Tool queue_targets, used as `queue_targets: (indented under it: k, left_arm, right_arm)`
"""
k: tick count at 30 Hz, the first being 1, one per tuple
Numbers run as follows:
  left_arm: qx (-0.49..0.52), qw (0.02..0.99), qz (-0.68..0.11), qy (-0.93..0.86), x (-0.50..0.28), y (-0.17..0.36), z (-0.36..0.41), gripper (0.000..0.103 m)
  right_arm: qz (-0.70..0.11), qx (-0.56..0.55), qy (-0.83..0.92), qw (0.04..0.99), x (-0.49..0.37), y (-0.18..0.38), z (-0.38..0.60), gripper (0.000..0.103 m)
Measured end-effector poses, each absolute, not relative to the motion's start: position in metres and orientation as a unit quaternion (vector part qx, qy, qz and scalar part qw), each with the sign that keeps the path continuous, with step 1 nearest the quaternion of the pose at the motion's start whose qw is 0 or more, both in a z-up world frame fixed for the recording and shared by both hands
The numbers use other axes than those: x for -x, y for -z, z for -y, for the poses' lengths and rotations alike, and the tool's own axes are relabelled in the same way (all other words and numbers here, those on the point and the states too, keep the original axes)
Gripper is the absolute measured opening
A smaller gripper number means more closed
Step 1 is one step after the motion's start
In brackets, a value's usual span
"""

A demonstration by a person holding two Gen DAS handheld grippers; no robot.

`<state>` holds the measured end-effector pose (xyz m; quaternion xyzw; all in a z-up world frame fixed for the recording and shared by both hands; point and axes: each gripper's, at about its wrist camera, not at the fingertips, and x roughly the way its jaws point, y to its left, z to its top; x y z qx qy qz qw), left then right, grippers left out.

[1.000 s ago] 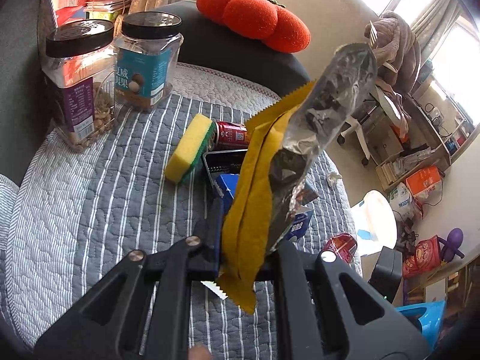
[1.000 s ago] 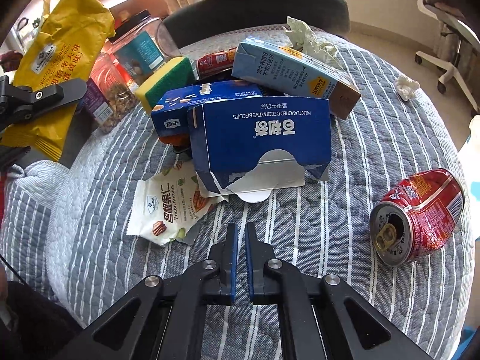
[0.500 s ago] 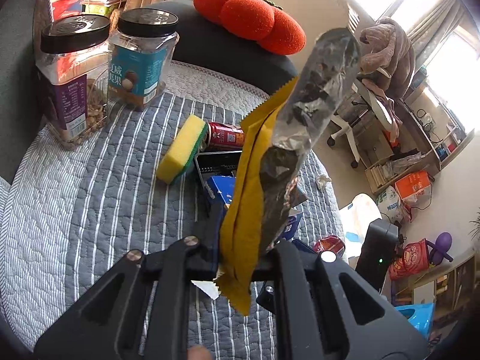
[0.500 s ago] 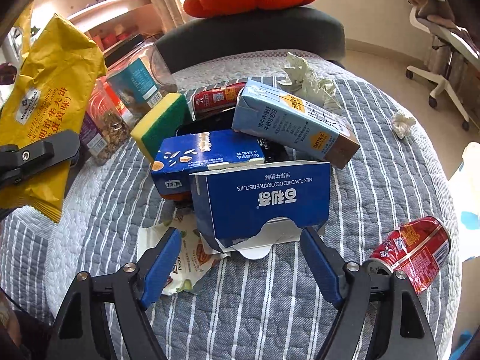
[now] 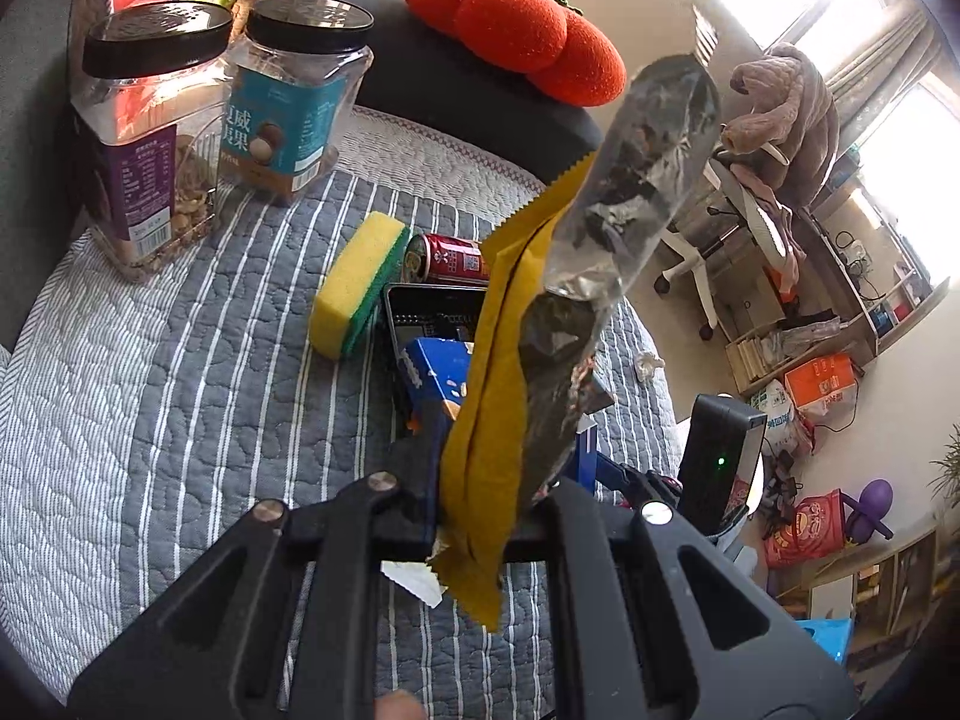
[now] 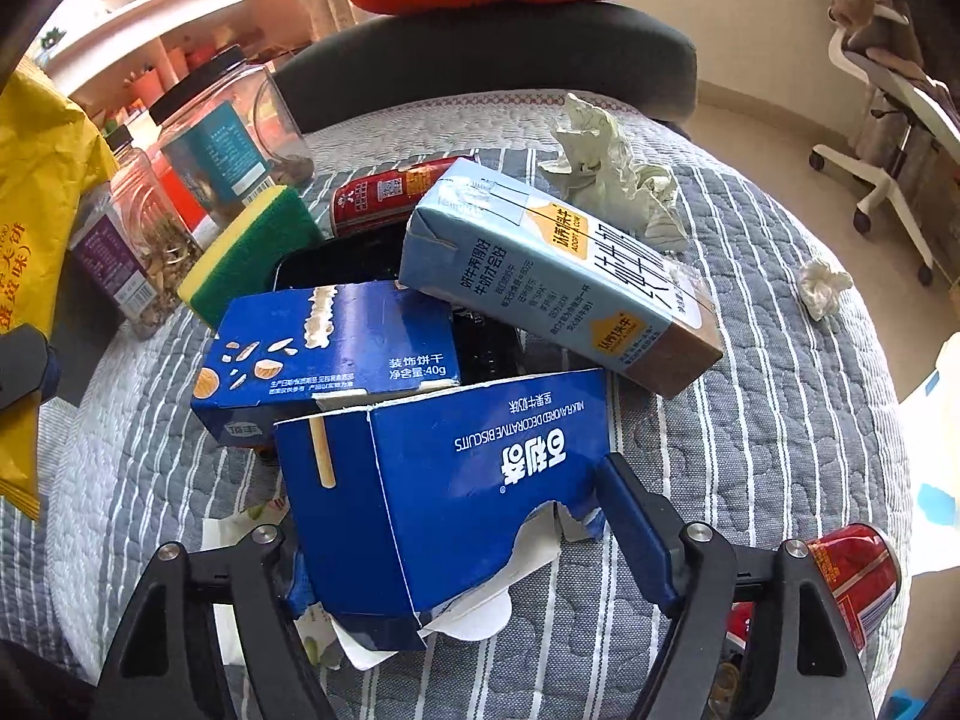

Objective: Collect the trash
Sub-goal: 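Grasp the blue biscuit box with the right gripper while the left holds the wrapper, then carry both items over the white bin and open both grippers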

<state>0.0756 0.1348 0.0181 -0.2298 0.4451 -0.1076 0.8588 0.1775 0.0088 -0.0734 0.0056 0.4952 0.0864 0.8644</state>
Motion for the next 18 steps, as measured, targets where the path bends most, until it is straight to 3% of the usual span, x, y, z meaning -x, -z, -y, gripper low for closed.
queue_targets:
  k: [2,4,5,18]
  left_arm:
    - [0.23,0.858,-0.446,0.106,-0.076,-0.017,-0.135,0.012]
    - [0.227,0.858,-0.447,0.106,-0.077,-0.017,-0.133,0.012]
    - [0.226,0.859,-0.447,0.106,-0.077,-0.016,-0.133,0.012]
    - [0.21,0.865,-0.442,0.108,-0.072,-0.022,-0.122,0.012]
  right_arm:
    - [-0.499,-0.01,-0.085,0.862,-0.178,0.074,-0.001,0.04]
    - [-0.503,-0.02,-0.084,0.86,-0.176,0.073,0.01,0.022]
    - [-0.501,-0.026,-0.082,0.861,-0.175,0.072,0.016,0.018]
    - [-0.45,-0.05,-0.08,0.888,-0.152,0.03,0.044,0.016]
